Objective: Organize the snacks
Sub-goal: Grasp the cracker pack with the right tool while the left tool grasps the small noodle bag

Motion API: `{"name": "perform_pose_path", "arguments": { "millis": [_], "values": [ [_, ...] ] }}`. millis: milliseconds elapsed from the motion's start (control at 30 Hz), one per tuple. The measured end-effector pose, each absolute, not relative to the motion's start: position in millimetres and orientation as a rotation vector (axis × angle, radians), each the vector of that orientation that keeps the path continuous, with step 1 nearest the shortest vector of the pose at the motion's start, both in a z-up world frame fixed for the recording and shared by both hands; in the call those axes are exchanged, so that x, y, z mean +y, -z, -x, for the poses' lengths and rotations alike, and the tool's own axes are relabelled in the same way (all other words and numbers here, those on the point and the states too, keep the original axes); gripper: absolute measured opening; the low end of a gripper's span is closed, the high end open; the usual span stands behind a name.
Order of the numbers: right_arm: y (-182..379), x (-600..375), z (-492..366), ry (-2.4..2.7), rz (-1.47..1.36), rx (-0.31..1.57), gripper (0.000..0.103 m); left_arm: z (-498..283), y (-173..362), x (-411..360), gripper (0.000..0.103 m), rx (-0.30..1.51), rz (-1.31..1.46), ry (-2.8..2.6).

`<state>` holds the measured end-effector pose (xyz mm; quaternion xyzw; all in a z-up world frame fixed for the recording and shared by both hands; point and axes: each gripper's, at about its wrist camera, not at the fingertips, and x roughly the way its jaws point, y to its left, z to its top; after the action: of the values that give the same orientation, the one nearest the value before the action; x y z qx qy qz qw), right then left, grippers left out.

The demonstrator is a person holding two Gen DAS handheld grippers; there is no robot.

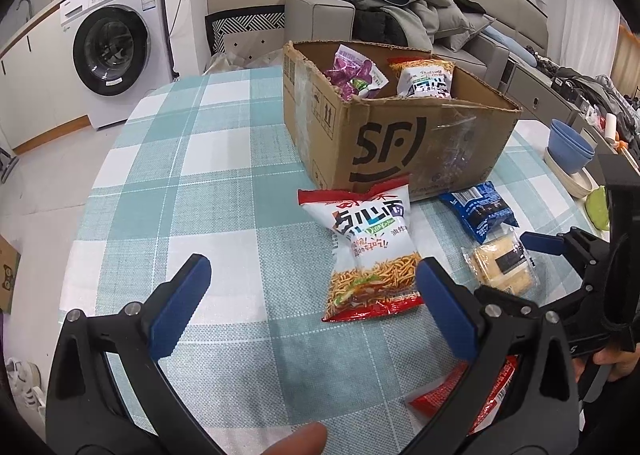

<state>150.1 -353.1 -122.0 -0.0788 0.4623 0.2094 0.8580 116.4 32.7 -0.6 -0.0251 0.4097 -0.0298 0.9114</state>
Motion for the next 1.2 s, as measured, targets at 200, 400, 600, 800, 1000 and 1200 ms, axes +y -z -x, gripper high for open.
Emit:
{"name": "perform_pose_path", "arguments": {
  "millis": [200,400,600,800,1000,1200],
  "values": [
    [123.8,-350.4,-146.3,-0.435,0.231,0.978,0.102,-115.4,1.2,31.1,0.102,0.846,0.049,0.062],
    [123.6,-362.5,-143.9,-0.509,0.275,0.985,0.102,-114.0,-0.6,29.3,0.102,0.844,0.045,0.064],
    [122.7,-367.6,-141.9,-0.521,0.281,0.975,0.095,-114.8,2.7,28.0,0.102,0.854,0.041,0.065],
    [118.7,-363.3,-132.0,-0.573,0.303,0.962,0.072,-114.6,3.4,25.0,0.102,0.855,0.036,0.073],
    [112.0,-365.2,-126.2,-0.597,0.310,0.946,0.064,-114.1,3.8,22.3,0.102,0.858,0.032,0.082],
    [92.5,-371.3,-115.1,-0.636,0.318,0.915,0.064,-114.7,5.7,20.2,0.102,0.865,0.043,0.102]
  ]
}}
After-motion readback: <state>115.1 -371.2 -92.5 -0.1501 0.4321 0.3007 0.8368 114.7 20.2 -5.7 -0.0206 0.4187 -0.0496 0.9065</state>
